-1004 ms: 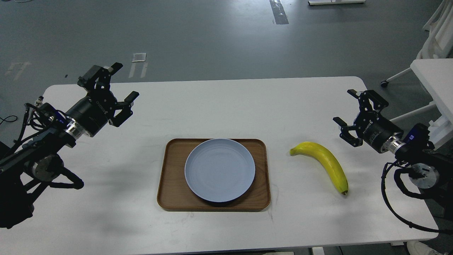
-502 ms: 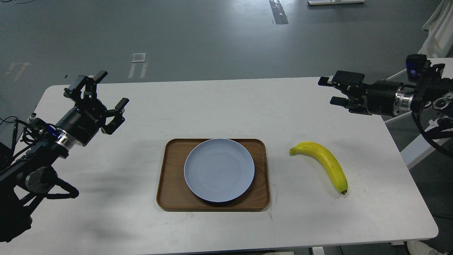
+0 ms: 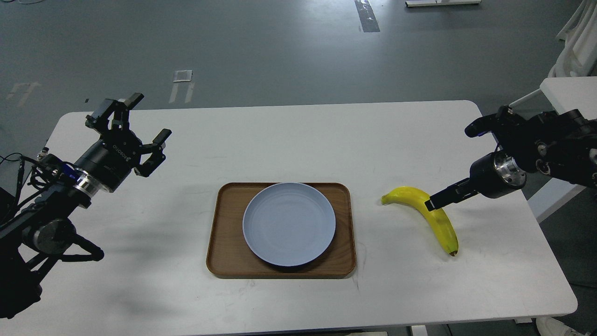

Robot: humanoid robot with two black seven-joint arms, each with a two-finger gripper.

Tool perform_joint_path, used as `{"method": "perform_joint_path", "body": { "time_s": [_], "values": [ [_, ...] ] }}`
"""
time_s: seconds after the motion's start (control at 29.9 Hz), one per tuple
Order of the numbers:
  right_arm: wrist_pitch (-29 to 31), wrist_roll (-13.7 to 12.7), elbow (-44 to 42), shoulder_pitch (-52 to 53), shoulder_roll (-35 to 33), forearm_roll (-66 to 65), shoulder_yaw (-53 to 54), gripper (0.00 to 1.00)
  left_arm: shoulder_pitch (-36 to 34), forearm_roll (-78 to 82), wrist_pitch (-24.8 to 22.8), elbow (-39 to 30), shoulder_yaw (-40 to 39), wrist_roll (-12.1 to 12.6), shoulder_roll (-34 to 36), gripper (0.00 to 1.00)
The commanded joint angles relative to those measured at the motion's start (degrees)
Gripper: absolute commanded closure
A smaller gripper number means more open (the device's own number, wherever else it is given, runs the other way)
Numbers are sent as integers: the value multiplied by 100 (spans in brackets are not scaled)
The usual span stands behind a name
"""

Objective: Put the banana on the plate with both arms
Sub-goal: 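Move the right gripper down onto the yellow banana and grasp it, then lift the banana with the right gripper and lower it onto the plate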

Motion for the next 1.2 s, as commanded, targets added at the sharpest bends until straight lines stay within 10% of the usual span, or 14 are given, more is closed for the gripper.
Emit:
{"method": "perform_joint_path", "body": {
  "time_s": [0.0, 0.23, 0.67, 1.17],
  "values": [
    [-122, 0, -176, -114, 191, 6, -109, 0, 1, 2, 1, -7, -5, 0, -1, 2],
    [-157, 0, -273, -211, 350, 15, -100, 5, 9, 2, 1, -7, -5, 0, -10, 2],
    [-149, 0, -273, -255, 412, 24, -117, 77, 9, -16, 1, -15, -14, -17, -1, 2],
    [-70, 0, 456, 1300, 550, 1015, -21, 79, 9, -16, 1, -68, -22, -17, 16, 2]
  ]
}}
